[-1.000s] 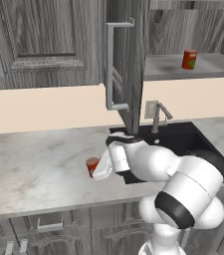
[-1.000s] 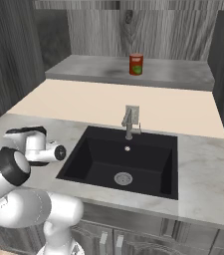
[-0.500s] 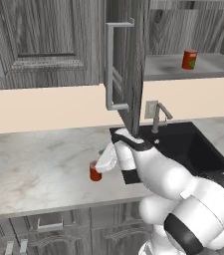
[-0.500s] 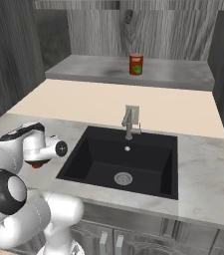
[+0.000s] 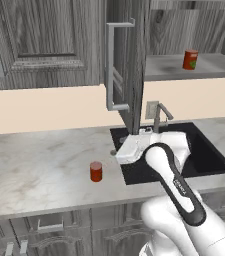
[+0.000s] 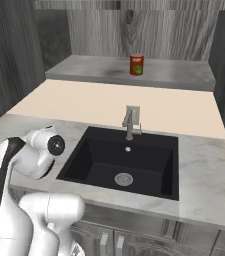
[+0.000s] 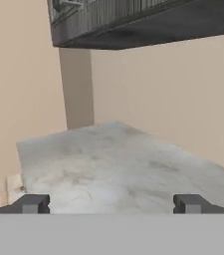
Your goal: Restock the canned food cabinet by taking the new fresh canned food from the counter and placing it in the cabinet. Then, take the old canned food from the cabinet and place it on the counter.
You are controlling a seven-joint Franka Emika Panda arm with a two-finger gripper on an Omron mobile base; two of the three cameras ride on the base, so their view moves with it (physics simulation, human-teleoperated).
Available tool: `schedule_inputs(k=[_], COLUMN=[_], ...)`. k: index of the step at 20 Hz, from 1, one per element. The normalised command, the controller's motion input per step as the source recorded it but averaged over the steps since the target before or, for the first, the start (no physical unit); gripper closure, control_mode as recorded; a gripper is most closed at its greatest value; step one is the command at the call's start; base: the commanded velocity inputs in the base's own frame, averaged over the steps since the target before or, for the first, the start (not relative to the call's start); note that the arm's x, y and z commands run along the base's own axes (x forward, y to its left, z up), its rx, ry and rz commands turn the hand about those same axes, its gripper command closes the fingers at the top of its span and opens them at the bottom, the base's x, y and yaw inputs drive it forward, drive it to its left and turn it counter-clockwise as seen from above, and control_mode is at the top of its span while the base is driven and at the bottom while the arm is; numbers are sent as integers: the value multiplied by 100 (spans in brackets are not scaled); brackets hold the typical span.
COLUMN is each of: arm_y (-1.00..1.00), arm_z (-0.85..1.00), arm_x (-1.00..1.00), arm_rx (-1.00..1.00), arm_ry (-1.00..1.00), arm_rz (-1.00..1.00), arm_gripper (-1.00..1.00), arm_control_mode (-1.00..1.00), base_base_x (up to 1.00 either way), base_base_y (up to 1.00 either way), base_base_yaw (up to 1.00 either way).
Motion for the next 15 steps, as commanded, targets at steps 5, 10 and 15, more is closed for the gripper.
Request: schedule_inputs(k=[5,10,15], arm_y=[-100,-100,-88], arm_z=[66,99,83], arm_x=[-100,-100,-100], arm_rx=[7,3,-1], arm_ry=[-1,0,1], arm_rz=[-5,-11,-17], arm_gripper=[-100,-100,-100], arm_control_mode=[-100,-100,-100], base_base_x=[0,0,0], base_base_y=[0,0,0], base_base_yaw=[0,0,0])
